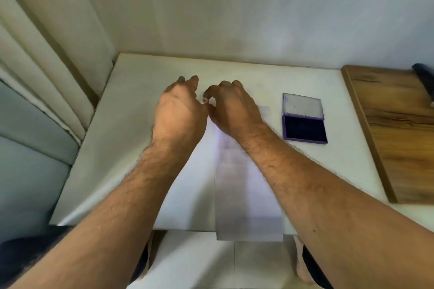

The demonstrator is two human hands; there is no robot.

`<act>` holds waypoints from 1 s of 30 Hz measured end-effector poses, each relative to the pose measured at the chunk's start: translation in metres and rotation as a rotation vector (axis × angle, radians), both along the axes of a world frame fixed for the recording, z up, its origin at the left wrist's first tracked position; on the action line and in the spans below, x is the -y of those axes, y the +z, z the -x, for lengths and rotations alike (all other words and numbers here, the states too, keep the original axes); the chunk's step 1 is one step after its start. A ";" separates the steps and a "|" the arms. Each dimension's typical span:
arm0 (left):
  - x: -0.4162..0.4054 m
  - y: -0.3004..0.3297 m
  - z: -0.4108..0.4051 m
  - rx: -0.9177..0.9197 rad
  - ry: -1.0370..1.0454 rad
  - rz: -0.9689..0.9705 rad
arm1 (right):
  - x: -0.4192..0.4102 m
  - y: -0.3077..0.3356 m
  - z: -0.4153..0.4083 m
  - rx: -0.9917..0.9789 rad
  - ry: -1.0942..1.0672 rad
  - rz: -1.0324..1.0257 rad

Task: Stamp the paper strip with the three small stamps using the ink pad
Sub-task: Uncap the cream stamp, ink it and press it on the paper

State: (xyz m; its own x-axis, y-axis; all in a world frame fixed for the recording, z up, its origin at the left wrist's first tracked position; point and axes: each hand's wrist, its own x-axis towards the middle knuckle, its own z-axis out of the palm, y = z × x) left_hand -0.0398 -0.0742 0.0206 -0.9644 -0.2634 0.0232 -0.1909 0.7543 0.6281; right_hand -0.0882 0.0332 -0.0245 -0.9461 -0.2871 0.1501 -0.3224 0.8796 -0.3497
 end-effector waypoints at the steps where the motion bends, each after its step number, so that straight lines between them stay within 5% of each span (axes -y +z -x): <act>1: 0.000 0.001 0.000 -0.003 0.003 -0.014 | 0.001 0.001 -0.002 0.006 -0.023 0.016; 15: -0.016 0.033 -0.041 0.147 -0.121 -0.422 | -0.046 0.061 -0.088 0.639 -0.518 1.054; 22: -0.028 0.017 -0.054 0.028 -0.182 -0.406 | -0.050 0.056 -0.098 0.893 -0.652 1.268; 30: -0.028 -0.004 -0.029 0.032 -0.209 -0.381 | -0.059 0.040 -0.075 0.927 -0.607 1.361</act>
State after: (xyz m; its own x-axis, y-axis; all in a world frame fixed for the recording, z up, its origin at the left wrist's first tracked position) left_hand -0.0109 -0.0465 0.0168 -0.9965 -0.0464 -0.0689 -0.0828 0.4941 0.8655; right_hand -0.0136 0.0925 0.0157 -0.7671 -0.0324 -0.6407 0.6255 -0.2595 -0.7358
